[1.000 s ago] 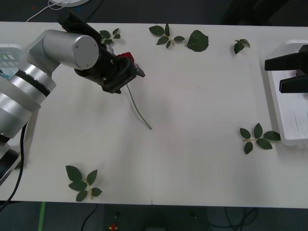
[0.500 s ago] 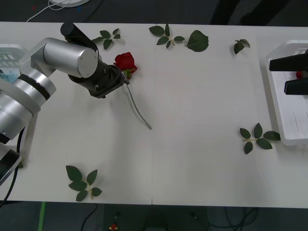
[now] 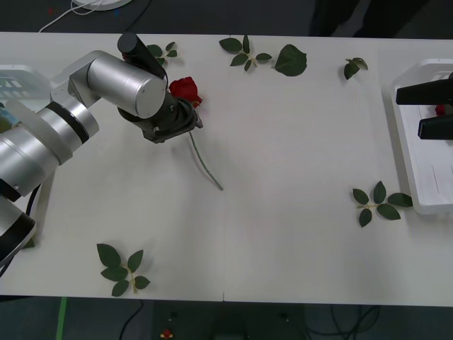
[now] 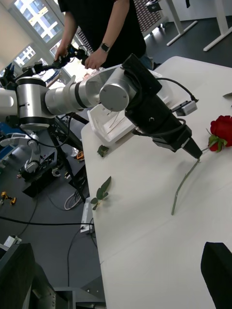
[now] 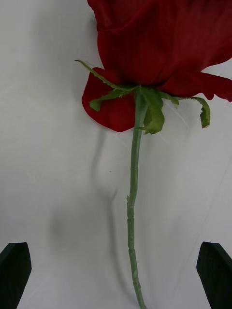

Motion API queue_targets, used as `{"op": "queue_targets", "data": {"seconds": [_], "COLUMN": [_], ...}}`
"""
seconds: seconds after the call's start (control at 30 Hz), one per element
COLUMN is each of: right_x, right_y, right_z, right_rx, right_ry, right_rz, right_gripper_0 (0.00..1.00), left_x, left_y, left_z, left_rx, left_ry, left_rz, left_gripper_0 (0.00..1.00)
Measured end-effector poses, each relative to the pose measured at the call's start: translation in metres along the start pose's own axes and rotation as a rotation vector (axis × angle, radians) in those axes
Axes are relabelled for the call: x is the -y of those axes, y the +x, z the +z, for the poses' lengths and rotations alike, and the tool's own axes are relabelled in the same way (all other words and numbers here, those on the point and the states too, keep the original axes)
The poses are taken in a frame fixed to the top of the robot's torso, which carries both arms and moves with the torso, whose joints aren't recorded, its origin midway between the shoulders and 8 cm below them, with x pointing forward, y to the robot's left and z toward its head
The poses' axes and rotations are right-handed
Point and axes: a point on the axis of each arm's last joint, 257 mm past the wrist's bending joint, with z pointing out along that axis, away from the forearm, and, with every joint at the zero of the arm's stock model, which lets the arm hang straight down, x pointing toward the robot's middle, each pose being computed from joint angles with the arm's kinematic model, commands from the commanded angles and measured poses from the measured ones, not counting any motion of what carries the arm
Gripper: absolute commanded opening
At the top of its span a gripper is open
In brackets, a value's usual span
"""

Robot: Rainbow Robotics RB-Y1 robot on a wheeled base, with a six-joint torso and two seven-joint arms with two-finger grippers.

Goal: Place the red flowers into the right box and the blue flowers into the left box. If a person shows an open palm, hand one flower to the person first, then continue sorting.

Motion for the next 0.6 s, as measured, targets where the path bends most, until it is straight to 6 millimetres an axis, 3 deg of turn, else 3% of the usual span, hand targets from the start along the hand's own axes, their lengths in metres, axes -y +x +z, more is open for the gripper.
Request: {"op": "queue_targets", "data": {"seconds": [0.3, 0.6], "right_x": [0.000, 0.000], "right_y": [0.000, 0.000], "right_z": [0.000, 0.000], "right_rx": [0.000, 0.000], "right_ry": [0.000, 0.000], "right_rz": [0.000, 0.000], "right_gripper_0": [1.00, 1.00], "left_x": [-0.001, 0.008], "left_y": [0.015, 0.028], "left_z": [0.035, 0.044], "left_rx": [-0.001, -0.018], "left_ry": [-0.045, -0.054], "left_rz": [0.012, 0.017], "left_gripper_0": [1.00, 1.00]}}
